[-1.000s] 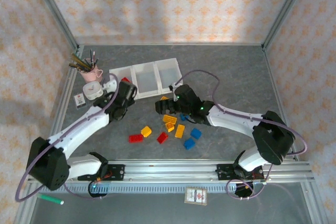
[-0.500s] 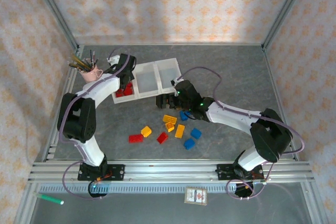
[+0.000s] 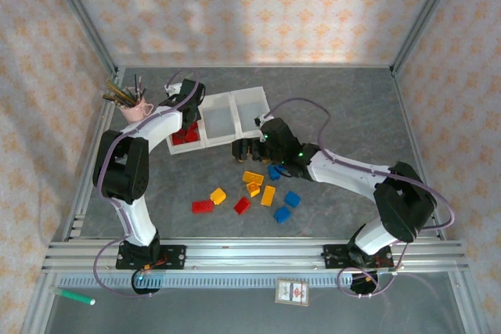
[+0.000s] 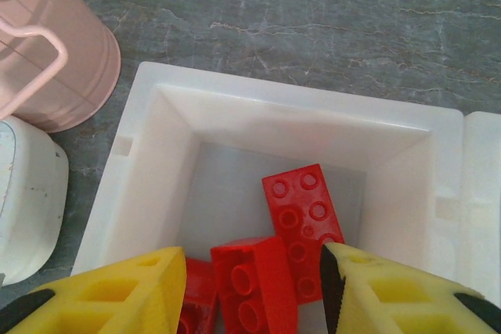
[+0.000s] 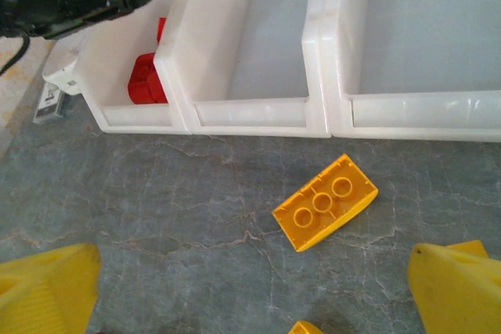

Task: Sort the legos into containers by color
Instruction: Place the lego in the container, then pick up the lego from the middle-left of the table.

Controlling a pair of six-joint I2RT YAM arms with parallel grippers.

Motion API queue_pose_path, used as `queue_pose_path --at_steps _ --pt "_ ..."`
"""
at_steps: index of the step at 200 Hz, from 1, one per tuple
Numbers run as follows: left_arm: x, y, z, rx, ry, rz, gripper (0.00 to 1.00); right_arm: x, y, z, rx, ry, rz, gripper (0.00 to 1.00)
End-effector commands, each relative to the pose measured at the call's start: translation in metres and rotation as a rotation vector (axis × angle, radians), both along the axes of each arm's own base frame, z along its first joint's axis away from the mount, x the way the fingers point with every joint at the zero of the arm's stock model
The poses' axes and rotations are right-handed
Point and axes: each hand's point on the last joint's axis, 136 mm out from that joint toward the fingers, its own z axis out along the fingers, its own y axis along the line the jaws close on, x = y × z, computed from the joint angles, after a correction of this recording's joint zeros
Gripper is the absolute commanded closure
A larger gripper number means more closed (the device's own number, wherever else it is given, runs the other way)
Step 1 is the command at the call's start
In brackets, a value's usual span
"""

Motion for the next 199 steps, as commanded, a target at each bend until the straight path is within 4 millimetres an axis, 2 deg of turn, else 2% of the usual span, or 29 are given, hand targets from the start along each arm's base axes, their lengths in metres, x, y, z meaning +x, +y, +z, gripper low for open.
queue_pose_path --at_steps 1,39,59,86,154,199 --pt "-0.002 0.007 0.027 0.012 -0.026 0.005 0.48 0.008 -0.004 0.033 0.017 -0.071 -0.017 0.00" --pt "-0.022 -0.010 0.040 -0.079 -0.043 -0.058 0.45 0.000 -0.009 0.028 -0.031 -0.065 0.018 0.00" --pt "-0.043 -0.020 0.041 -0.119 -0.034 -0.086 0.43 -0.007 -0.010 0.018 -0.068 -0.048 0.047 0.00" --pt "-0.080 -0.032 0.041 -0.149 -0.020 -0.117 0.39 -0.017 -0.014 0.008 -0.124 -0.034 0.067 0.00" --pt "-0.185 -0.066 0.013 -0.202 0.125 -0.176 0.25 -0.054 -0.014 -0.025 -0.197 0.019 0.133 0.00" --pt "-0.244 -0.090 -0.014 -0.242 0.238 -0.216 0.14 -0.071 -0.019 -0.036 -0.153 0.053 0.134 0.00"
